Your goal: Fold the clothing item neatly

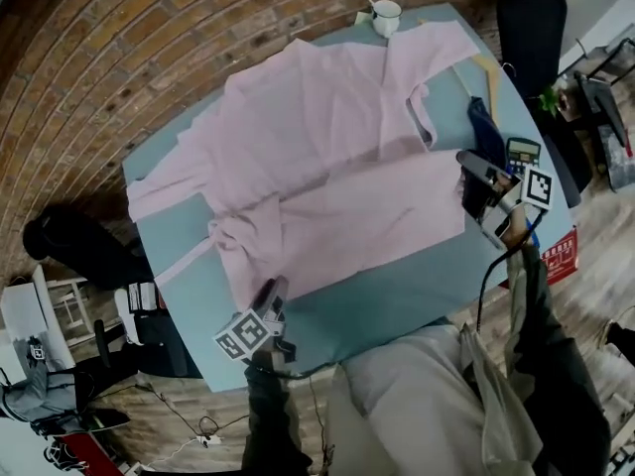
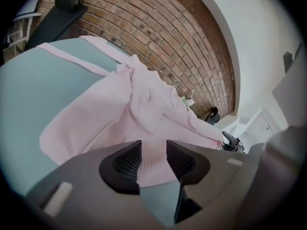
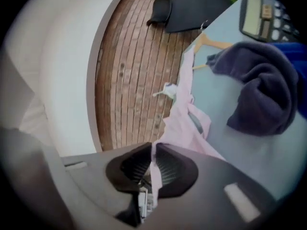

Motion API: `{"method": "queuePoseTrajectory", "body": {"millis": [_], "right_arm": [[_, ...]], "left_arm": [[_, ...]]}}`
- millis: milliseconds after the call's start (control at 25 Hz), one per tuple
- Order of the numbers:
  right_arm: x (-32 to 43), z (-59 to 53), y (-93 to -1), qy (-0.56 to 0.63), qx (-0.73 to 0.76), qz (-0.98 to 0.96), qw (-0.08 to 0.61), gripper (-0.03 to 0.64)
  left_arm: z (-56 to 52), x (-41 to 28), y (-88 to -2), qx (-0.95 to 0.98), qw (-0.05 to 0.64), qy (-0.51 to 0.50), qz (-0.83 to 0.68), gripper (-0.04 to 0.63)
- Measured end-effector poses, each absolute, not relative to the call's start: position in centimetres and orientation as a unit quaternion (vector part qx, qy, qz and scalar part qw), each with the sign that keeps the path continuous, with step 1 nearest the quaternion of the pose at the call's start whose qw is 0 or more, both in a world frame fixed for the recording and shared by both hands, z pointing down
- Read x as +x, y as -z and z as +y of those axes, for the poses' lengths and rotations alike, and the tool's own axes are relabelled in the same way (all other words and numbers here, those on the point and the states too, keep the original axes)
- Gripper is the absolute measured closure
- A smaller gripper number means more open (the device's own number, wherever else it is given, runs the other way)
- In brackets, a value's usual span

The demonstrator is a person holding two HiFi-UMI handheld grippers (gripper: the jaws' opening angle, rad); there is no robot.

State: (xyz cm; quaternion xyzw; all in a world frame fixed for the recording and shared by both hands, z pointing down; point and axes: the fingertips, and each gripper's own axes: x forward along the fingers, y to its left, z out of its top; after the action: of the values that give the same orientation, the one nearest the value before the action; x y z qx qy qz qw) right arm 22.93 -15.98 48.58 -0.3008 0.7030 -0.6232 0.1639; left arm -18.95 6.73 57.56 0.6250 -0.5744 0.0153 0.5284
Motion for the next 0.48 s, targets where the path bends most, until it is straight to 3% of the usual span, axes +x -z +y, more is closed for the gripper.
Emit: {"method": "queuePoseTrajectory", "body": {"millis": [40,120,280,320,400,480], "right_arm": [[23.8,-16.4,-48.8,0.635,-0.309,0.685,0.178,0.587],[24.6,-15.3,-51.0,0.667,-0.304,0.667,0.130,0.588],[21.9,-10.4,-53.3,0.683,-0.165,0.696,-0.147,0.588],[21.9,-10.2,-52.7,0.671,-0.146,0.702,-0.189,0.589],[23.9,-13.4,-50.9,0.643,-0.175,0.722,-0.183,0.591],[26.4,-18.5,-48.2,0.607,-0.240,0.751,-0.101,0.591]], "left_arm": [[7.3,-19.1,-58.4,0.613,0.539,-0.012,-0.578,0.422],[8.1,-19.5,-59.5,0.598,0.546,-0.008,-0.587,0.438],[8.2,-19.7,-59.4,0.589,0.541,-0.013,-0.600,0.462],[8.1,-19.6,-59.4,0.590,0.540,-0.019,-0.600,0.462],[8.1,-19.5,-59.5,0.590,0.539,-0.022,-0.601,0.462],[7.9,-19.7,-59.7,0.588,0.538,-0.017,-0.604,0.462]]}}
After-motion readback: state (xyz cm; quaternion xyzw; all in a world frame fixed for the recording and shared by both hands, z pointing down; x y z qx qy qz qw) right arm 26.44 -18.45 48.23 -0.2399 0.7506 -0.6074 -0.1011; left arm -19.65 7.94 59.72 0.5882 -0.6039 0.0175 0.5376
